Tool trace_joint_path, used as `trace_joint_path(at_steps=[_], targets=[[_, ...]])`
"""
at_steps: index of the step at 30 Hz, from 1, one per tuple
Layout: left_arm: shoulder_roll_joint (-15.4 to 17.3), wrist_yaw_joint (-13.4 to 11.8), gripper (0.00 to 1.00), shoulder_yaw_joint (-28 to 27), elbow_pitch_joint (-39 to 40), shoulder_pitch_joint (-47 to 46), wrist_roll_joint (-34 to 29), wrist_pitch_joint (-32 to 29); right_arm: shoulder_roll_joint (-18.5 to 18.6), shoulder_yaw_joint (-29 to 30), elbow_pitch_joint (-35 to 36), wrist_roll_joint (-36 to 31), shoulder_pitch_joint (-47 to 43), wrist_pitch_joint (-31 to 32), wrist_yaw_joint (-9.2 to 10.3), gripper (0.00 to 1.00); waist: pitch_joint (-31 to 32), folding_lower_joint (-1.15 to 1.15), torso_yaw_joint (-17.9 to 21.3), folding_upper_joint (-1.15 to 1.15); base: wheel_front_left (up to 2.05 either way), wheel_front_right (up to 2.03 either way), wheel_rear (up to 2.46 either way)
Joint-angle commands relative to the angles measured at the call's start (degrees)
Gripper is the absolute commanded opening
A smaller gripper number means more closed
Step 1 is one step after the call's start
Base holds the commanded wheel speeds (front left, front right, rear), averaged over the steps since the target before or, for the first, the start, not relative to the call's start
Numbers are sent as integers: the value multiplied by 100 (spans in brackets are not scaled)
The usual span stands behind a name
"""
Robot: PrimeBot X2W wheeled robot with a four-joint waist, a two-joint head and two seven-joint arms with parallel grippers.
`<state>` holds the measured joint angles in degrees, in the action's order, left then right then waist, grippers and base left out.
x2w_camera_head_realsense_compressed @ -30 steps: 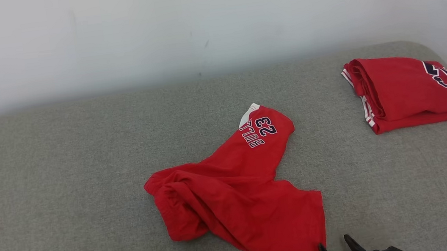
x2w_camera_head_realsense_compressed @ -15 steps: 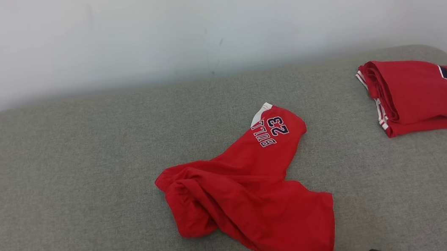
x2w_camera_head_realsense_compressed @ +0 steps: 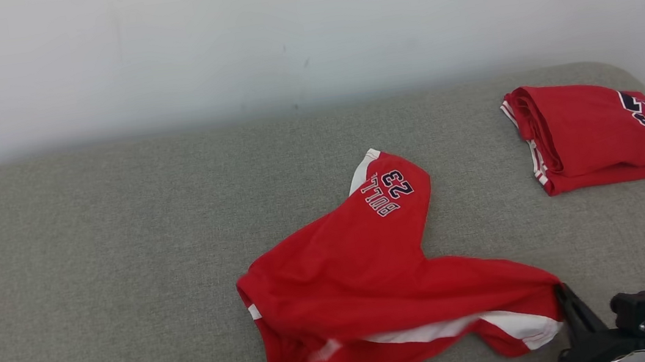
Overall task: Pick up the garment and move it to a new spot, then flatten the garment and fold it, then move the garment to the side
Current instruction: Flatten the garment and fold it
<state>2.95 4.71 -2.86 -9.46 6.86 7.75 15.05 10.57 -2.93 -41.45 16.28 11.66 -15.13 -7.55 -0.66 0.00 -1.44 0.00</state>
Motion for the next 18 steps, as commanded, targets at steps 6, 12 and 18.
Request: trace_joint_path(at_steps=[6,12,18], targets=[[-9,-19,100,114,-69,10,82,17,291,-85,-248,214,148,19,17,0,21,0,22,0,0,0,0],[-9,9,100,250,-102,-17,98,17,431,-499,-534,358,359,42,17,100,66,0,-34,0,0,0,0],[-9,102,100,576,-188,-13,236,17,431,-382,-57,251,245,-5,17,100,157,0,-42,0,0,0,0]])
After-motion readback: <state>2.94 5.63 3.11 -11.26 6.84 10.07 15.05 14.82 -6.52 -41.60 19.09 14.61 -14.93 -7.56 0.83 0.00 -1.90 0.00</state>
